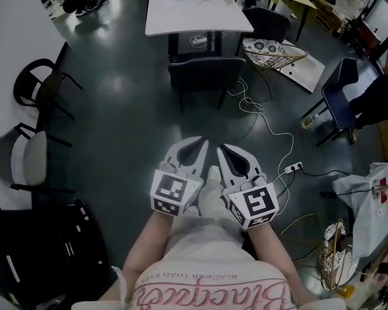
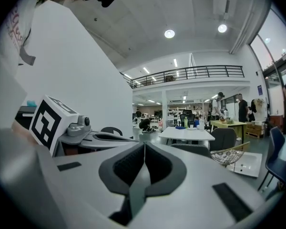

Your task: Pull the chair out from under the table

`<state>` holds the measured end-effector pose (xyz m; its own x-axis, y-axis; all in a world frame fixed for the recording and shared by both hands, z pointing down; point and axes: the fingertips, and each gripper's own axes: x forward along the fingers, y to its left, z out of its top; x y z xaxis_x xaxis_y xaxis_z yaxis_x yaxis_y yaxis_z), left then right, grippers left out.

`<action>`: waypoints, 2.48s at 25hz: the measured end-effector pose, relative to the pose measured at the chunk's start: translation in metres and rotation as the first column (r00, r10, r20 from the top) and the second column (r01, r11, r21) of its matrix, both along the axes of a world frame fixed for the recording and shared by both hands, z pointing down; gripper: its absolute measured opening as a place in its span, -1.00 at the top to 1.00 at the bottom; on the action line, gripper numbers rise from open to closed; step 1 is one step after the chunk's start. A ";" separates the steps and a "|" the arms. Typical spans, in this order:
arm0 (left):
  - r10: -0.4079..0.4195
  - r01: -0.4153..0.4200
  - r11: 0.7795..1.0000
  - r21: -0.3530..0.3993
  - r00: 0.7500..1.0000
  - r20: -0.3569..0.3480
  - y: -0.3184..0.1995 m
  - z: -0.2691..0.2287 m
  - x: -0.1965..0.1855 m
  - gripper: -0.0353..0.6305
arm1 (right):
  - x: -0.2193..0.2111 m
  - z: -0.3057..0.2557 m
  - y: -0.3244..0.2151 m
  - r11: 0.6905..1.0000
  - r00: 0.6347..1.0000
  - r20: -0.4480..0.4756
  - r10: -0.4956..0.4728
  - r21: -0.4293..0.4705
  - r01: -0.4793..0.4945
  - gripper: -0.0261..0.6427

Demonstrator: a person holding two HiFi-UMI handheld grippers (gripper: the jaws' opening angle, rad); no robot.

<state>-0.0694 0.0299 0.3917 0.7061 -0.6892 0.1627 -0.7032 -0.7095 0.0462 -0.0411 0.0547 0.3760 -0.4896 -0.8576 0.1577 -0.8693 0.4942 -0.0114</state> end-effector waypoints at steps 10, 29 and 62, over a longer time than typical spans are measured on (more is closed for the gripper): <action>-0.049 0.049 0.999 -0.010 0.999 0.005 -0.081 0.008 0.021 0.88 | 0.031 0.008 -0.082 1.000 1.000 0.019 0.002 -0.009 -0.001 0.91; -0.121 0.123 0.992 -0.033 0.992 0.046 -0.264 0.014 0.086 0.88 | 0.102 0.006 -0.271 0.997 0.997 0.028 -0.073 -0.036 0.074 0.91; 0.127 -0.028 0.960 -0.279 0.931 0.343 -0.443 0.121 0.096 0.52 | 0.137 0.130 -0.463 0.835 0.826 -0.287 -0.486 -0.433 0.341 0.53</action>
<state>0.0268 -0.4129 0.5130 0.6172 -0.5309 0.5806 -0.6514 -0.7588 -0.0014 0.0955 -0.4088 0.5055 -0.6254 -0.4369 0.6465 -0.5546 0.8317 0.0256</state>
